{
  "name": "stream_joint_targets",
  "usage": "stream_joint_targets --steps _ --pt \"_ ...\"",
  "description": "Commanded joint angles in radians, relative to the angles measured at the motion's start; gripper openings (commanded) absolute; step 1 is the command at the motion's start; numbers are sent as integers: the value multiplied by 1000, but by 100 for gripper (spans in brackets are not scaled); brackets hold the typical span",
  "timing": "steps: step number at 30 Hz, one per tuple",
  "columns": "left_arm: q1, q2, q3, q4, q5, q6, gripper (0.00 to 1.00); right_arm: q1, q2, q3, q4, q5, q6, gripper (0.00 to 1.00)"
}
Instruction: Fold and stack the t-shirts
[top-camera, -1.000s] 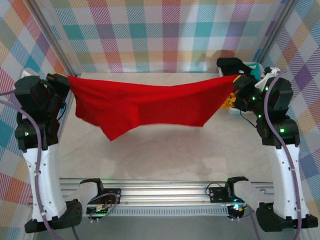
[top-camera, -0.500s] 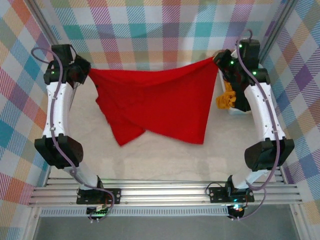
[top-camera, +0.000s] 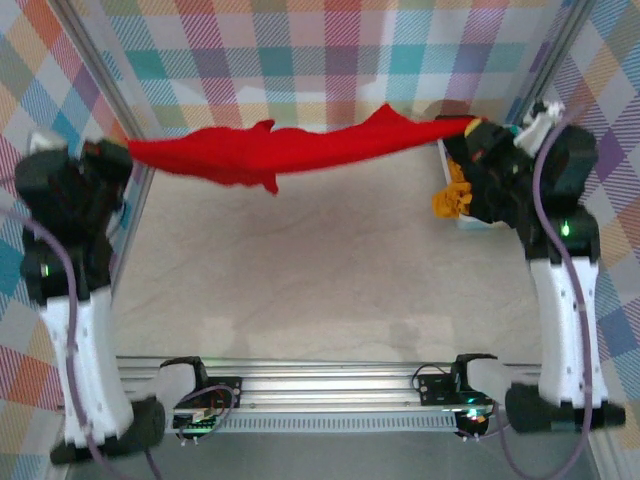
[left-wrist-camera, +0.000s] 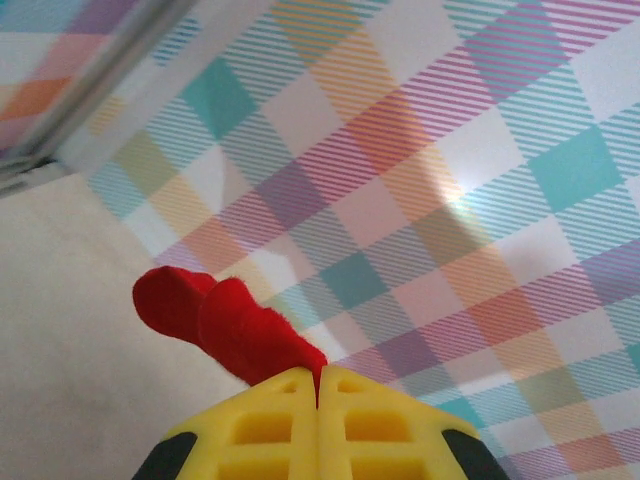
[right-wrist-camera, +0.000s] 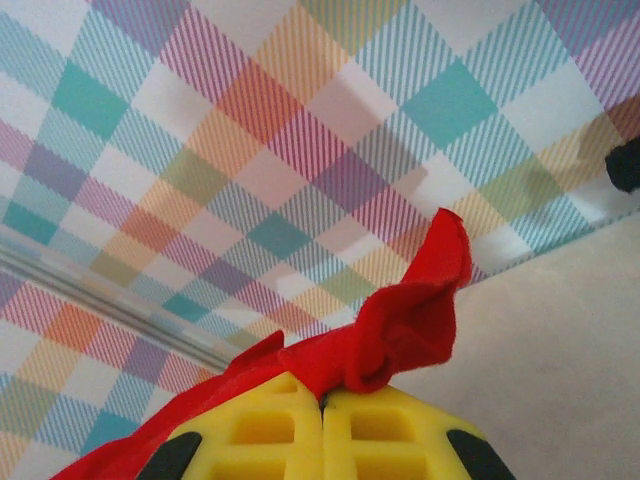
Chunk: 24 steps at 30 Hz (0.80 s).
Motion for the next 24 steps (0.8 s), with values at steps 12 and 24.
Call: stream_joint_targets --steps 12,24 --pt "5 574 -709 177 115 -65 0 -5 311 -621 -27 -36 166 0" --pt "5 406 -794 114 24 -55 0 -6 252 -692 -89 34 156 0"
